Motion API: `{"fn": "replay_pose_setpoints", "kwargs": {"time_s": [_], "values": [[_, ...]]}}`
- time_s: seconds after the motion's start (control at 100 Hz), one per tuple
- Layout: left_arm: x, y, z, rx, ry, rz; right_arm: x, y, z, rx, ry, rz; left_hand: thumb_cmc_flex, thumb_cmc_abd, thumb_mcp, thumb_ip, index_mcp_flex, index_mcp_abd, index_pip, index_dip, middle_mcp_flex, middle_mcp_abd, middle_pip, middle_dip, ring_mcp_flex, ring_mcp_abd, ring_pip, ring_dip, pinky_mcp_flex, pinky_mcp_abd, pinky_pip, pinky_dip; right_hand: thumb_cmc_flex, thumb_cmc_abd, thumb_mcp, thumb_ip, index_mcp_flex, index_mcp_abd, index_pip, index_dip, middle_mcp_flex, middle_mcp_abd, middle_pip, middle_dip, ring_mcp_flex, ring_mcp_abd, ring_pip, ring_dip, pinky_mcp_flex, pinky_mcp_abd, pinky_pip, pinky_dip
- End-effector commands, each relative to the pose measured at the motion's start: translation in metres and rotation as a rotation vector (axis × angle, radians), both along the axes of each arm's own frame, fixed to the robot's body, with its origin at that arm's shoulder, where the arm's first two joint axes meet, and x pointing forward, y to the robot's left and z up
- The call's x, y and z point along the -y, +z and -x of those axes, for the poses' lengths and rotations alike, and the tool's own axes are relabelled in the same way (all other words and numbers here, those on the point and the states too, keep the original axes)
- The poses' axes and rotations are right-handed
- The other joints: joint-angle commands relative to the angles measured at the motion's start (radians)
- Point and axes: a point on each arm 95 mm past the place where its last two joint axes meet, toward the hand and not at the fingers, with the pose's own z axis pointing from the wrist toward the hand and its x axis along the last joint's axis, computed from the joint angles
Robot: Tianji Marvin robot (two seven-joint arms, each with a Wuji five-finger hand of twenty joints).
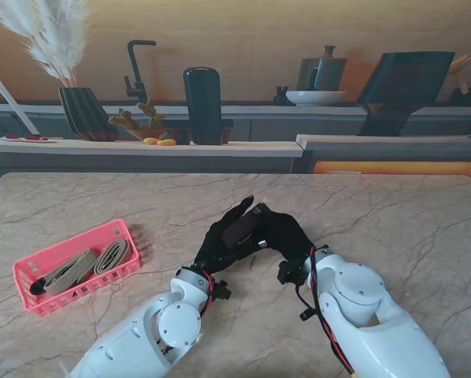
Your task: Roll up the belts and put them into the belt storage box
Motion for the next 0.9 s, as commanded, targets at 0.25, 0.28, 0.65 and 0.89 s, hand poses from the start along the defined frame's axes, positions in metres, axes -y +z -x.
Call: {"fn": "replay_pose_setpoints", "kwargs": {"time_s": [0.25, 0.28, 0.65, 0.89], "values": [[0.007, 0.012, 0.002, 0.054, 0.003, 0.040, -0.013, -0.018, 0.001, -0.154, 0.127, 0.020, -0.023, 0.083, -0.026, 0.007, -0.022, -0.046, -0.074, -0.073, -0.066, -0.042, -0.091, -0.040, -0.060, -0.047, -0.018, -0.014, -0.024, -0.063, -0.020, -0.025, 0.122, 0.137, 0.156, 0.078, 0.085, -0.231, 0.103, -0.008, -0.036, 0.053, 0.029, 0.038, -0.053, 0.018, 0.057, 0.052, -0.063, -0.005, -0.044, 0.046], [0.007, 0.012, 0.002, 0.054, 0.004, 0.042, -0.014, -0.019, 0.001, -0.167, 0.140, 0.020, -0.013, 0.086, -0.022, 0.008, -0.022, -0.047, -0.073, -0.077, -0.064, -0.042, -0.090, -0.037, -0.060, -0.047, -0.016, -0.014, -0.024, -0.063, -0.019, -0.025, 0.121, 0.140, 0.157, 0.079, 0.081, -0.225, 0.101, -0.007, -0.040, 0.055, 0.025, 0.037, -0.059, 0.021, 0.052, 0.051, -0.065, -0.005, -0.045, 0.048], [0.011, 0.014, 0.005, 0.030, 0.030, 0.095, -0.020, -0.032, -0.003, -0.216, 0.235, 0.117, 0.337, 0.353, -0.172, 0.021, 0.052, -0.135, 0.381, 0.327, 0.058, -0.100, 0.091, 0.014, 0.025, -0.057, 0.046, 0.002, 0.020, -0.027, 0.075, 0.013, 0.091, 0.125, 0.118, 0.094, -0.015, -0.145, 0.033, -0.068, -0.070, 0.070, -0.093, -0.046, -0.094, 0.044, -0.083, -0.037, -0.064, 0.008, -0.069, 0.063], [0.013, 0.016, 0.008, 0.013, 0.041, 0.164, -0.018, -0.038, -0.009, -0.153, 0.211, 0.349, 0.528, 0.359, -0.207, -0.028, 0.258, -0.189, 0.643, 0.274, 0.200, -0.118, 0.123, 0.020, 0.080, -0.059, 0.082, 0.011, 0.050, -0.029, 0.112, 0.031, 0.003, 0.097, 0.051, 0.129, -0.005, -0.096, -0.187, 0.034, -0.089, 0.096, -0.120, -0.103, -0.110, 0.073, -0.121, -0.096, -0.062, 0.035, -0.052, 0.046]]}}
